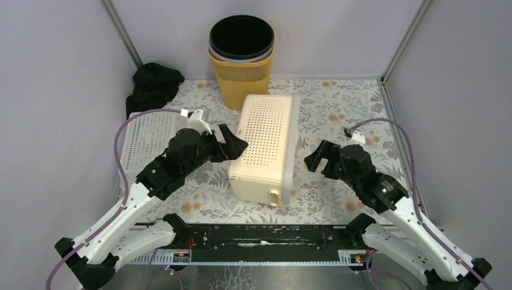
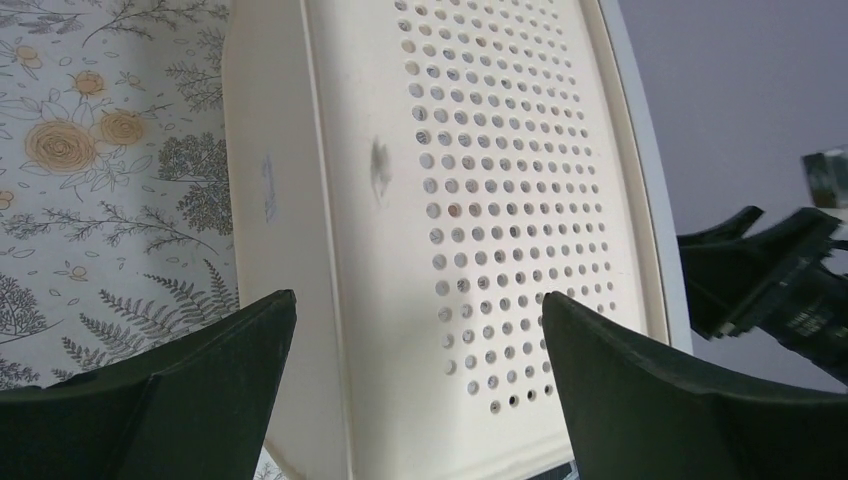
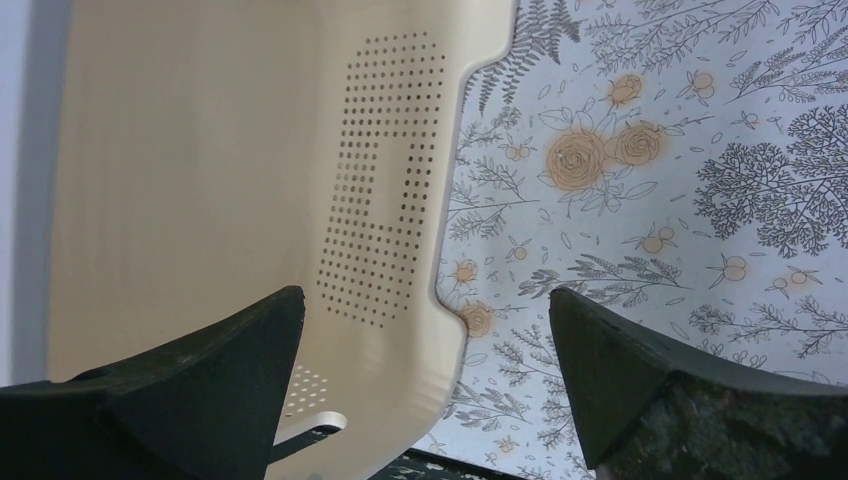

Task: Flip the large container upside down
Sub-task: Turn the container upside down at the center of the board.

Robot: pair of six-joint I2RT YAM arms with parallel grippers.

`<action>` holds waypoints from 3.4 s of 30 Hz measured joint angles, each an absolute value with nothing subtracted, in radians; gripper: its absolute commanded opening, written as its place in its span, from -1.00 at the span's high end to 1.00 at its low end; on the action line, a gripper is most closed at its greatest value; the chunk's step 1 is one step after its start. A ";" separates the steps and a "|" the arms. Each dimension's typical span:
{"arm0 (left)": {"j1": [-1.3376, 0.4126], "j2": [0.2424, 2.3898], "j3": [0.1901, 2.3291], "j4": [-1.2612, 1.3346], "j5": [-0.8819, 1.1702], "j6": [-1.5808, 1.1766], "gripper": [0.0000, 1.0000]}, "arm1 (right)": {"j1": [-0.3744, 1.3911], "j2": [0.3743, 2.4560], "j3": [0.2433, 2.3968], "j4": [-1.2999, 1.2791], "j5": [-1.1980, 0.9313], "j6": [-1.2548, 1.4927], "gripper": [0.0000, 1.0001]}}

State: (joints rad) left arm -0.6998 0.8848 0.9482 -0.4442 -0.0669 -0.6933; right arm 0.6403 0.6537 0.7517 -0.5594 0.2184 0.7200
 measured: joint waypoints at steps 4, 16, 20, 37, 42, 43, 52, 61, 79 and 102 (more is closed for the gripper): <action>-0.700 0.834 0.932 -0.459 -0.080 -0.707 -1.00 | 0.640 0.752 0.760 -0.541 0.216 0.700 -0.99; -0.700 0.810 0.904 -0.496 -0.105 -0.728 -1.00 | 0.640 0.848 0.889 -0.539 0.228 0.659 -0.99; -0.700 0.815 0.904 -0.496 -0.105 -0.728 -1.00 | 0.640 0.877 0.903 -0.541 0.226 0.649 -0.99; -0.700 0.824 0.903 -0.496 -0.105 -0.728 -1.00 | 0.640 0.941 1.016 -0.541 0.220 0.606 -0.99; -0.700 0.820 0.903 -0.496 -0.107 -0.727 -1.00 | 0.636 1.019 1.115 -0.549 0.214 0.593 -0.98; -0.700 0.820 0.903 -0.496 -0.109 -0.727 -1.00 | 0.635 1.043 1.140 -0.549 0.208 0.590 -0.99; -0.700 0.819 0.904 -0.525 -0.121 -0.726 -1.00 | 0.606 1.176 1.228 -0.524 0.038 0.604 -0.99; -0.700 0.812 0.904 -0.531 -0.119 -0.728 -1.00 | 0.584 1.156 1.210 -0.551 -0.005 0.628 -0.99; -0.700 0.813 0.904 -0.531 -0.104 -0.731 -1.00 | 0.540 1.058 1.055 -0.725 0.061 0.609 -0.97; -0.700 0.813 1.049 -0.653 -0.194 -0.680 -1.00 | 0.495 1.057 1.172 -0.482 -0.195 0.711 -0.86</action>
State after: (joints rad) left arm -0.6998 0.8127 1.0492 -0.6529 -0.1940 -0.6800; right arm 0.4950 1.0569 1.1717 -0.4820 -0.1951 0.7109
